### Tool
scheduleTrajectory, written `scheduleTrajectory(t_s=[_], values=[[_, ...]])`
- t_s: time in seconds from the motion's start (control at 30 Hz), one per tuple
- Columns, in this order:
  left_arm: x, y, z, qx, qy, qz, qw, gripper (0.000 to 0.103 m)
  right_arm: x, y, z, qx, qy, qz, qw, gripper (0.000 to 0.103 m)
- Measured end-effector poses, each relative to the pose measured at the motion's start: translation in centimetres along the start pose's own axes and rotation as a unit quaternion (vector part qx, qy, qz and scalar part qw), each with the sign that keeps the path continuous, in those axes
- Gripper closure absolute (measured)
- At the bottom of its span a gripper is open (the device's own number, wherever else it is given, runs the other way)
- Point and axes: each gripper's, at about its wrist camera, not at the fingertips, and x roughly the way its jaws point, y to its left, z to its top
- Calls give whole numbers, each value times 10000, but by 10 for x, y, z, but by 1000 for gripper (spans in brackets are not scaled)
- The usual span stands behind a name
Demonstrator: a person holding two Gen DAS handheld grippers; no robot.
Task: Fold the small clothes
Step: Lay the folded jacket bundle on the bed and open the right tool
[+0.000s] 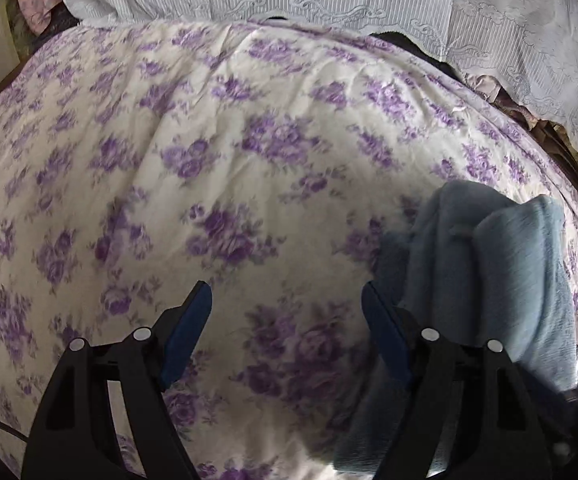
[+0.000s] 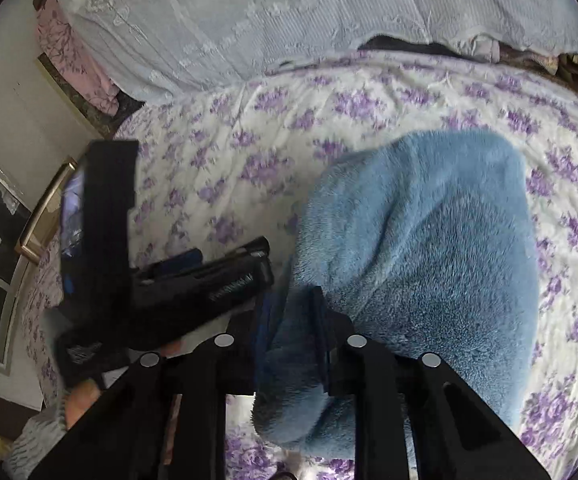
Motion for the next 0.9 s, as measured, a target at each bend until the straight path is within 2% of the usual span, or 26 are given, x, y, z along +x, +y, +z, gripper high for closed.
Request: scheduleTrajectory(t_s=[0.07, 0.2, 0.33, 0.5, 0.63, 0.73, 0.8, 0.9], values=[[4, 4, -6, -5, 88, 81, 9999, 26, 19, -2, -11, -45, 215, -63, 9997, 96], [4, 11, -13, -60, 117, 121, 9998, 25, 29, -1, -16, -279, 275, -134, 9991, 97], [-7, 7, -7, -13, -19, 78, 10000, 25, 26, 2, -14, -463, 323, -120, 9983, 97], [-39, -24, 6, 446, -487, 45, 9978, 19, 2, 3, -17, -678, 86, -29, 9977, 94], [-56, -56, 12, 868, -737, 104, 9934, 18, -20, 1, -20, -892, -54, -17, 9960, 93], [-61, -72, 16, 1046, -805, 113, 9912, 16, -41, -6, -25, -1061, -222, -153, 9940, 89], [-60, -83, 18, 1180, -822, 181, 9894, 15, -56, -19, -23, -980, -431, -287, 9938, 86], [-49, -94, 22, 1292, -776, 363, 9879, 14, -70, -49, -8, -456, -783, -462, 9948, 85]])
